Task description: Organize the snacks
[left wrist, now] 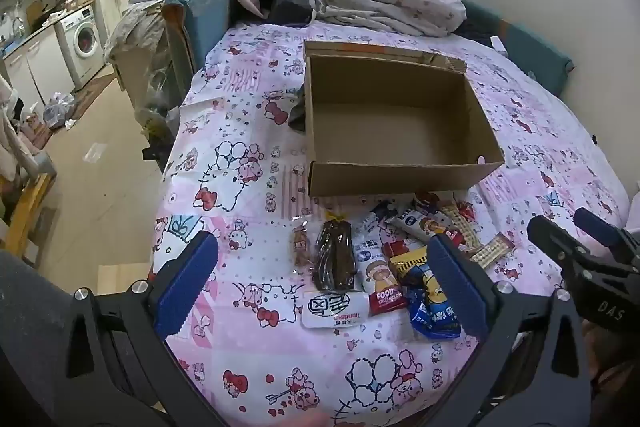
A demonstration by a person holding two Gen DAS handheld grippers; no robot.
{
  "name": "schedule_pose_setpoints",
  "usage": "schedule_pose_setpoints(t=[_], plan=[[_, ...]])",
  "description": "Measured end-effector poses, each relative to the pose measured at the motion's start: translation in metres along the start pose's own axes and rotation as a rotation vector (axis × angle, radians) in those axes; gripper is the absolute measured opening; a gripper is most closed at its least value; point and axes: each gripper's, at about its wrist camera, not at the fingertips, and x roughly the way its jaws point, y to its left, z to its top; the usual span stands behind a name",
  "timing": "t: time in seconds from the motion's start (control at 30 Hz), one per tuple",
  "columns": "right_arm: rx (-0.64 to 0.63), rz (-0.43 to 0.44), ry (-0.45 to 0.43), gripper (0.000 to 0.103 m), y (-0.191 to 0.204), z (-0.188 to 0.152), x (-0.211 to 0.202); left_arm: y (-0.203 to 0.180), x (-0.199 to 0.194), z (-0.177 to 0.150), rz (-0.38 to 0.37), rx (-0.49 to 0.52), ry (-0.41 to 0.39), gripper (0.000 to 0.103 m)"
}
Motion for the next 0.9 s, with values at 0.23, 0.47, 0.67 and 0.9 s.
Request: schedule_pose_setpoints(t=[0.23,0.47,0.67,0.9], plan=[[0.001,0.002,0.001,0.102,-0.001,0.000,0.001,-0.003,0.005,-0.002,0.014,0.003,-0.004,0.103],[0.000,0.004,-0.002,0.102,-0.001,0.000,0.000,0.001,-0.002,0.004,0.011,-0.003,-0.005,0.103],[0.005,0.005,0.000,0.102,-0.002,0.001,0.000,0.001,-0.003,0.005,0.011,-0.003,-0.007,0.103],[0.005,0.002,0.000,0.103,-0.001,0.000,0.001,0.001,-0.003,0.005,0.012,-0.003,-0.007,0.103]])
